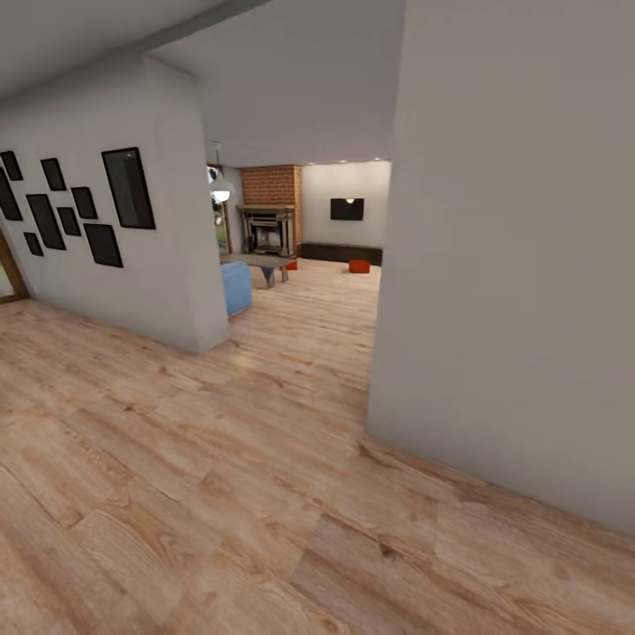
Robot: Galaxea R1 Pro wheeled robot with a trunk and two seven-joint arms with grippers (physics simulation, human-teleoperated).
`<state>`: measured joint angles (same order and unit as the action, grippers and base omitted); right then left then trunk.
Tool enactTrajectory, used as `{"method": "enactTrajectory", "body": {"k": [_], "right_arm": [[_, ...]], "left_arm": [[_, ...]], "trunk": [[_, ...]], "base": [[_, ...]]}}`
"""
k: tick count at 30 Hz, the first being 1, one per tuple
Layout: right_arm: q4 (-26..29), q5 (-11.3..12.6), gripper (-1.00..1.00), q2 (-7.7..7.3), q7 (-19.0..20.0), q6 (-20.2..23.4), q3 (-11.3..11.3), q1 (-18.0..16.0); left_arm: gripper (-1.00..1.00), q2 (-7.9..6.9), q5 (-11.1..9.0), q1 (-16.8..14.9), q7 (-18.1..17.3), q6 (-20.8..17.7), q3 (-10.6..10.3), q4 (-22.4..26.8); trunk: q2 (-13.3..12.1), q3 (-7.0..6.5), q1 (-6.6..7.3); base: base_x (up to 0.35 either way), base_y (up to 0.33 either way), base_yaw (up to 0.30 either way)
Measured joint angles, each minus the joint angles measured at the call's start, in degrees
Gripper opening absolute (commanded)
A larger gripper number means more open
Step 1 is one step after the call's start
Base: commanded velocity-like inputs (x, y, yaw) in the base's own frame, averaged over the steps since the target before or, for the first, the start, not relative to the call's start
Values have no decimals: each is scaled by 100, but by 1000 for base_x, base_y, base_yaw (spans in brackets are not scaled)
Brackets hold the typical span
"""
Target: Move the two storage containers from the living room to the garage. In the garage, place one container on the floor and stack the other container on top of it (either order is fine).
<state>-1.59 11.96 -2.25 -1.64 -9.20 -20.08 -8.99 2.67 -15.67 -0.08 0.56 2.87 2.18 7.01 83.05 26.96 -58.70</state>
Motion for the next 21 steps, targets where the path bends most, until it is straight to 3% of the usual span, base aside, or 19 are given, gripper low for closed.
{"method": "enactTrajectory", "body": {"k": [11, 21], "right_arm": [[0, 1, 100, 20, -35, 53, -4, 0], [0, 8, 100, 14, -45, 14, 1, 0]], "left_arm": [[100, -2, 0, 0, 0, 0, 0, 0], [100, 0, 0, 0, 0, 0, 0, 0]], "trunk": [[0, 0, 0], [0, 0, 0]], "base": [[326, 0, 10], [326, 0, 230]]}}
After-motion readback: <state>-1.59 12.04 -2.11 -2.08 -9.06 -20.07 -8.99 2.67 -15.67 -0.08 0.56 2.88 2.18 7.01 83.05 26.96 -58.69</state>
